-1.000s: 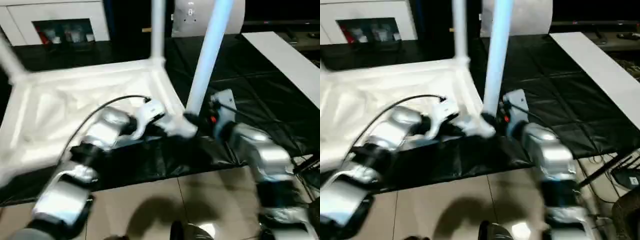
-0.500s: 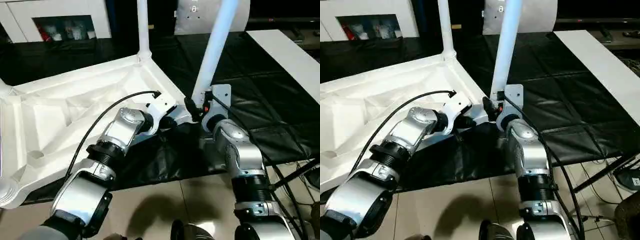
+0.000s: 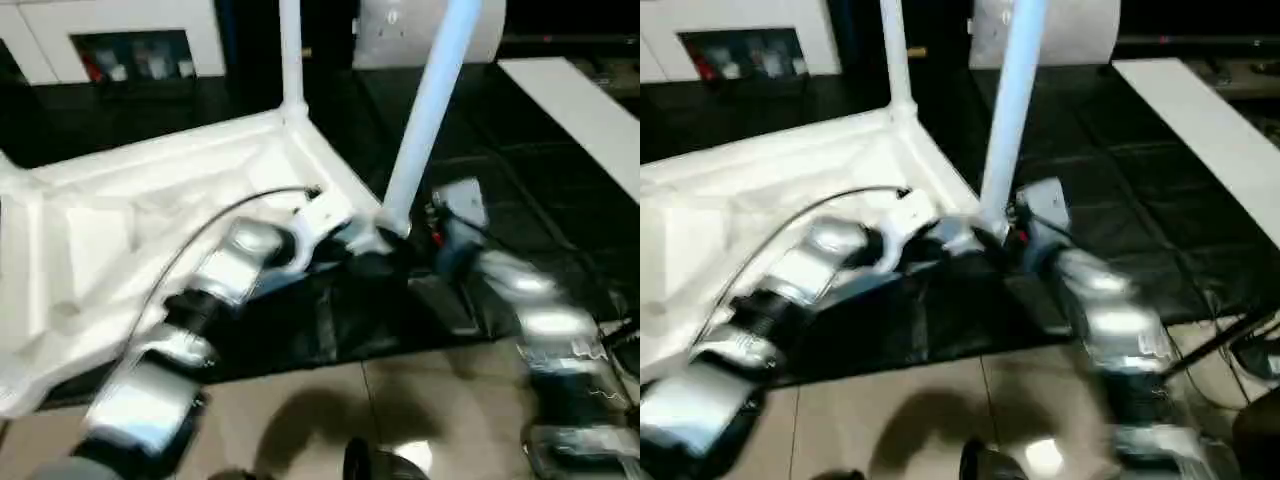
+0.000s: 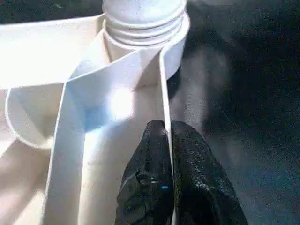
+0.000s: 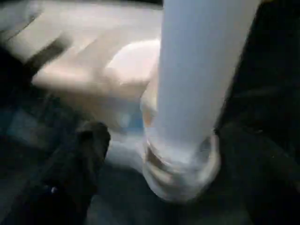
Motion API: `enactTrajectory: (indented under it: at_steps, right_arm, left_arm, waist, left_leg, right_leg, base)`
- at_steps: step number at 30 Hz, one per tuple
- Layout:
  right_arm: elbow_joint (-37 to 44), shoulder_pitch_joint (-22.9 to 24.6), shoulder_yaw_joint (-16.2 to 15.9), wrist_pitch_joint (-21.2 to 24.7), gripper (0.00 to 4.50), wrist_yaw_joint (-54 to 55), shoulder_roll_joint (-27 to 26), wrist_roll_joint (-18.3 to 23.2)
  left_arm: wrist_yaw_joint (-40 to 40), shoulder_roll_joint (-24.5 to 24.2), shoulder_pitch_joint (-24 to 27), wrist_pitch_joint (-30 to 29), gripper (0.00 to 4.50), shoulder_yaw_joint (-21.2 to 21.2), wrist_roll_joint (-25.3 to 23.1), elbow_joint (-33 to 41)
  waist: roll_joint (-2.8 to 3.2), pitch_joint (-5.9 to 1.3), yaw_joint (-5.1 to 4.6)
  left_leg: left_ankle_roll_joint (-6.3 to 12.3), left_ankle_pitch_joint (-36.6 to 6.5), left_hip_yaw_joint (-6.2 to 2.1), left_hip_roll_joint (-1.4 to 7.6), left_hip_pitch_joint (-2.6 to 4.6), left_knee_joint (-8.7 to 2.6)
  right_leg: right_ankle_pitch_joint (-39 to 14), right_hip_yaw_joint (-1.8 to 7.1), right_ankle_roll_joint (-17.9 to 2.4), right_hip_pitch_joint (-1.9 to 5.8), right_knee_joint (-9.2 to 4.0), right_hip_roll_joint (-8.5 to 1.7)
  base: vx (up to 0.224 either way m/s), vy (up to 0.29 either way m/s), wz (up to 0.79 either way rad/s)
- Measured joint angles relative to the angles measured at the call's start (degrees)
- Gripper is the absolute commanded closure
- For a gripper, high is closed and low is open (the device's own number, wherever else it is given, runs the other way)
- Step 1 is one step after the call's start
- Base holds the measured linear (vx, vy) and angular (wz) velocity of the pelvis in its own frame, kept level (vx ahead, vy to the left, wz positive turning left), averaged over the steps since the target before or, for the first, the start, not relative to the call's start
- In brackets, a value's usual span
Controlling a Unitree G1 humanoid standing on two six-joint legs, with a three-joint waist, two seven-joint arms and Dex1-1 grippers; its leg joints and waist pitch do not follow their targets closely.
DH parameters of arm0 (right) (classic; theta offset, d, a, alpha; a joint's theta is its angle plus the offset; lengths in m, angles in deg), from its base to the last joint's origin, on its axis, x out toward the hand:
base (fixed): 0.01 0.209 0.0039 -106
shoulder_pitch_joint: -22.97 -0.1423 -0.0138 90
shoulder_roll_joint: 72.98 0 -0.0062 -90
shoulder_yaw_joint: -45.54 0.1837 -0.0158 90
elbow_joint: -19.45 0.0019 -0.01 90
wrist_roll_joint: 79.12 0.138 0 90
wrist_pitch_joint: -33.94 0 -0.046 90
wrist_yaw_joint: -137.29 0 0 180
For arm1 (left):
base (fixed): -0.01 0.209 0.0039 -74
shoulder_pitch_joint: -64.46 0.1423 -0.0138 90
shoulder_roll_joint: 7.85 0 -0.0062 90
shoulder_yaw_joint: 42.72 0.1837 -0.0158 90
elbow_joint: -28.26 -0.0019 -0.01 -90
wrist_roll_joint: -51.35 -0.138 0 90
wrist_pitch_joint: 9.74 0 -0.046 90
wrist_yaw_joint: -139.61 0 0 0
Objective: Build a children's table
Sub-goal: Rotate leg to tighten
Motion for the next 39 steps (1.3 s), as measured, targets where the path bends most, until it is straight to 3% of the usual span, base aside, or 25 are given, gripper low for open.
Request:
enactTrajectory:
  at_steps: [2,7,11,18,39]
  right_arm:
    - [-0.2,-0.3,-0.1,-1.3,0.47,-5.2,1.7,0.5]
    - [-0.4,-2.0,-2.4,-1.7,0.47,-10.6,2.0,1.4]
    - [-2.2,-2.2,-4.4,-2.9,0.05,-16.6,5.6,3.2]
    - [-4.8,-3.0,-6.8,-5.3,0.05,-23.4,5.9,3.0]
    - [-7.1,-4.4,-8.5,-2.1,1.88,-29.7,6.7,6.0]
  left_arm:
    - [-5.0,-2.3,0.4,3.2,4.50,0.9,0.0,0.0]
    - [-11.4,-2.4,0.4,6.8,4.50,3.8,0.9,0.1]
    - [-15.9,-4.8,0.4,9.2,4.50,4.3,1.7,0.1]
    - [-20.5,-6.8,0.3,12.3,4.50,4.3,1.9,-0.7]
    - [-22.3,-6.9,-0.3,13.9,4.50,4.3,1.9,-2.2]
  waist:
    - [0.00,0.00,0.45]
    - [0.00,0.00,2.13]
    - [-0.02,0.01,2.17]
    - [-0.03,0.01,2.46]
    - [-0.08,0.03,2.69]
  left_leg:
    - [0.12,0.1,0.04,0.04,0.04,0.00]
    - [0.12,0.1,0.06,0.03,0.26,0.37]
    - [0.11,0.1,0.08,0.00,0.21,0.39]
    - [0.11,0.1,0.08,0.03,-0.06,0.34]
    - [0.11,0.1,0.09,0.02,-0.14,0.37]
  right_leg:
    - [-0.1,-0.03,0.1,0.00,0.05,0.07]
    - [-0.1,0.08,0.1,0.12,0.21,-0.06]
    - [0.0,0.17,0.1,0.09,0.23,-0.09]
    - [-0.2,0.11,0.2,0.00,0.33,-0.06]
    - [-0.2,0.09,0.3,0.00,0.34,-0.08]
  base:
    - [0.000,0.000,0.00]
    - [0.000,0.000,0.00]
    - [0.000,0.000,0.00]
    - [0.000,0.000,0.00]
    - [0.000,0.000,0.00]
